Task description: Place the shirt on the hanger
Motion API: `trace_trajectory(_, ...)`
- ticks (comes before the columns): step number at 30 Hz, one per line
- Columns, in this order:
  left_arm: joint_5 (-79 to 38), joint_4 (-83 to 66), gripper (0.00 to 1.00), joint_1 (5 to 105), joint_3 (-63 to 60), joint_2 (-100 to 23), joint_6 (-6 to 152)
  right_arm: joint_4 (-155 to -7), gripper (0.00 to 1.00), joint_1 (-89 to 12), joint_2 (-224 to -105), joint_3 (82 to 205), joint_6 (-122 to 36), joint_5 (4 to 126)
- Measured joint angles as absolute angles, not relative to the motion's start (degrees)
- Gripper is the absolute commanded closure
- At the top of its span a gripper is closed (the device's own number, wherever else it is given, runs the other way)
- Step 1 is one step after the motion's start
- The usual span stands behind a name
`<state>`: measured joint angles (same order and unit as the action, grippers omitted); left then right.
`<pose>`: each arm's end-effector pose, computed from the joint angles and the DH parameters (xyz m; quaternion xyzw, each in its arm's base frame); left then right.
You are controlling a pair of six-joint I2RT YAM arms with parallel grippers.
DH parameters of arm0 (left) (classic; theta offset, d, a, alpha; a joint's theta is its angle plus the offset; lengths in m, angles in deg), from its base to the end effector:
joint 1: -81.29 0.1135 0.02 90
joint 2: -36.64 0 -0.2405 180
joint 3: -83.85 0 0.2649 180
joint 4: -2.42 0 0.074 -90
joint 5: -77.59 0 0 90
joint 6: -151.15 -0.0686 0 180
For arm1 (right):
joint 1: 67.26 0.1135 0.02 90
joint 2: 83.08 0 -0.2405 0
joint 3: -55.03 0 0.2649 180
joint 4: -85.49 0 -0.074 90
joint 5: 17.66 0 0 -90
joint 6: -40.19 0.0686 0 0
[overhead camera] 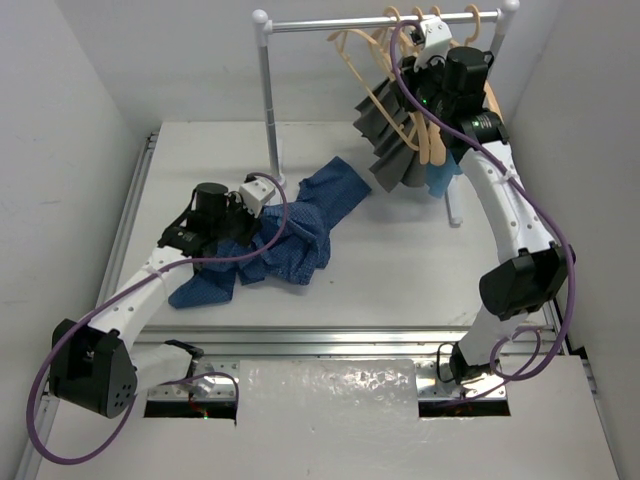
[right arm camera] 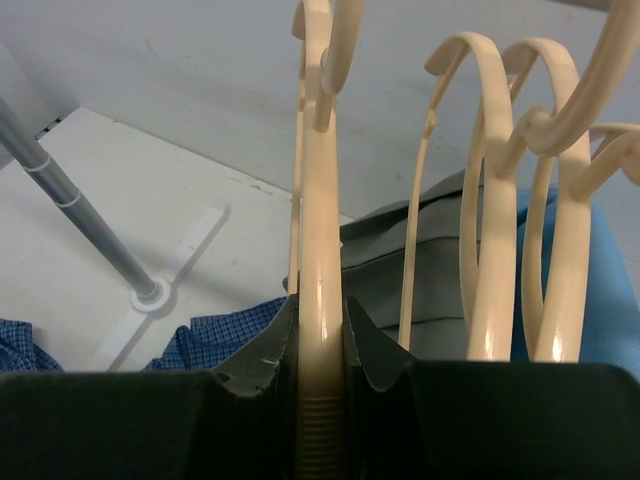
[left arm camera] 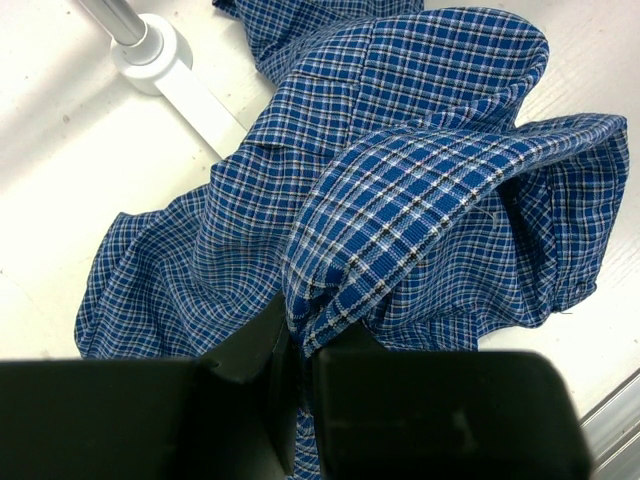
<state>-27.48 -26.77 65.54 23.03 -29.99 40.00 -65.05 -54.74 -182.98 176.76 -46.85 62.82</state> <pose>0.2868 -0.0994 0.2270 0.3357 0.8150 -0.0946 0.4627 0.4345 0.1081 0.4301 -0.1169 0.7428 0.1503 0.6418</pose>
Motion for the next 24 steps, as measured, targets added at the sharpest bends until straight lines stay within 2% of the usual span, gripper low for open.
trace_trajectory(12, -27.5, -26.8, 1.0, 65.5, 23.0, -29.7, 40.0, -65.0, 1.0, -54.7, -182.8, 177.1, -46.8, 62.4)
trace_trajectory(18, -27.5, -26.9, 1.0, 65.5, 23.0, -29.7, 40.0, -63.3, 1.0, -54.7, -182.9, 183.6, -46.8, 61.6)
trace_trajectory(24, -27.5, -26.9, 1.0, 65.5, 23.0, -29.7, 40.0, -62.5, 1.0, -54.7, -183.3, 184.2, -46.8, 61.4)
